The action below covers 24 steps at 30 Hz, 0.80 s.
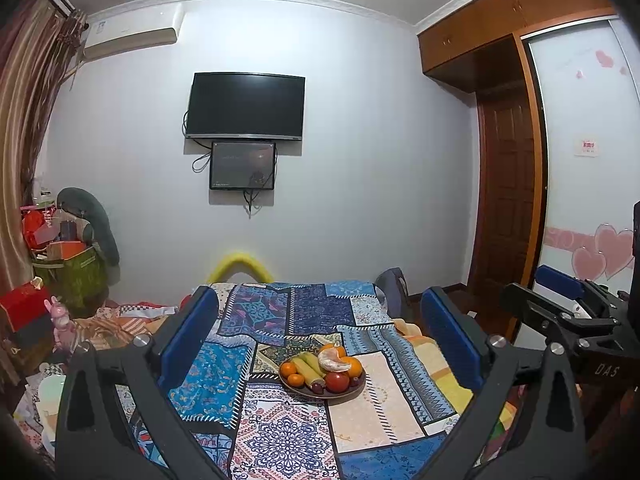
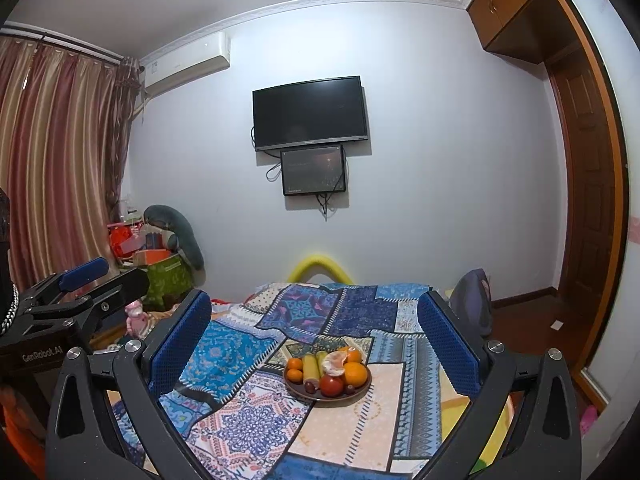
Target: Organize fruits
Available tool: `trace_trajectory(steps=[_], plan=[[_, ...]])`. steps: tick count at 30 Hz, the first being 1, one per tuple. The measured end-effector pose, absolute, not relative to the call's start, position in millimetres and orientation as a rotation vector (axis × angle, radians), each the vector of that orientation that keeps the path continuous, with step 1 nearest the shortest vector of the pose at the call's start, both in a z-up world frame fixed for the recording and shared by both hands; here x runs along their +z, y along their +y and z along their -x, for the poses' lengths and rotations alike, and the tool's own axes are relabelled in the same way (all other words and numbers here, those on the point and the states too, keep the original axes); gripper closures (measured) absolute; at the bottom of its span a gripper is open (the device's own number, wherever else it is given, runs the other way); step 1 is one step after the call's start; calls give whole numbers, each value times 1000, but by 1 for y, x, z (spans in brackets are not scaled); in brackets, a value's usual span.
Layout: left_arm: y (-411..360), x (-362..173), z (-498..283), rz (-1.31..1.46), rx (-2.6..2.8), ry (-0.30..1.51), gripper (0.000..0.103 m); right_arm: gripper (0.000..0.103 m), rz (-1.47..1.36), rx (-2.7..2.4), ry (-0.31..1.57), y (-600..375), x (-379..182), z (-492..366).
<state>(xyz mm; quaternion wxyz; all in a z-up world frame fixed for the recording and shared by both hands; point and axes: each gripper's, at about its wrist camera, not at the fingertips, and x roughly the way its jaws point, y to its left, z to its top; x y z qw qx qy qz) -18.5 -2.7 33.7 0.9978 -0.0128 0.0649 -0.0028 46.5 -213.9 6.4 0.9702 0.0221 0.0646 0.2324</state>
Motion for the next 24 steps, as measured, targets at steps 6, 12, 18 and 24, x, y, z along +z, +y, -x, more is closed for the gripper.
trace_trajectory(steps=[6, 12, 18, 24], plan=[[-1, 33, 18, 29, -5, 130, 0, 0, -45, 471, 131, -214, 8, -46], [-1, 34, 18, 31, -4, 129, 0, 0, -44, 470, 132, -214, 8, -46], [-1, 33, 17, 28, -4, 130, 0, 0, -43, 470, 131, -214, 8, -46], [1, 33, 16, 36, -12, 134, 0, 0, -44, 470, 131, -213, 8, -46]])
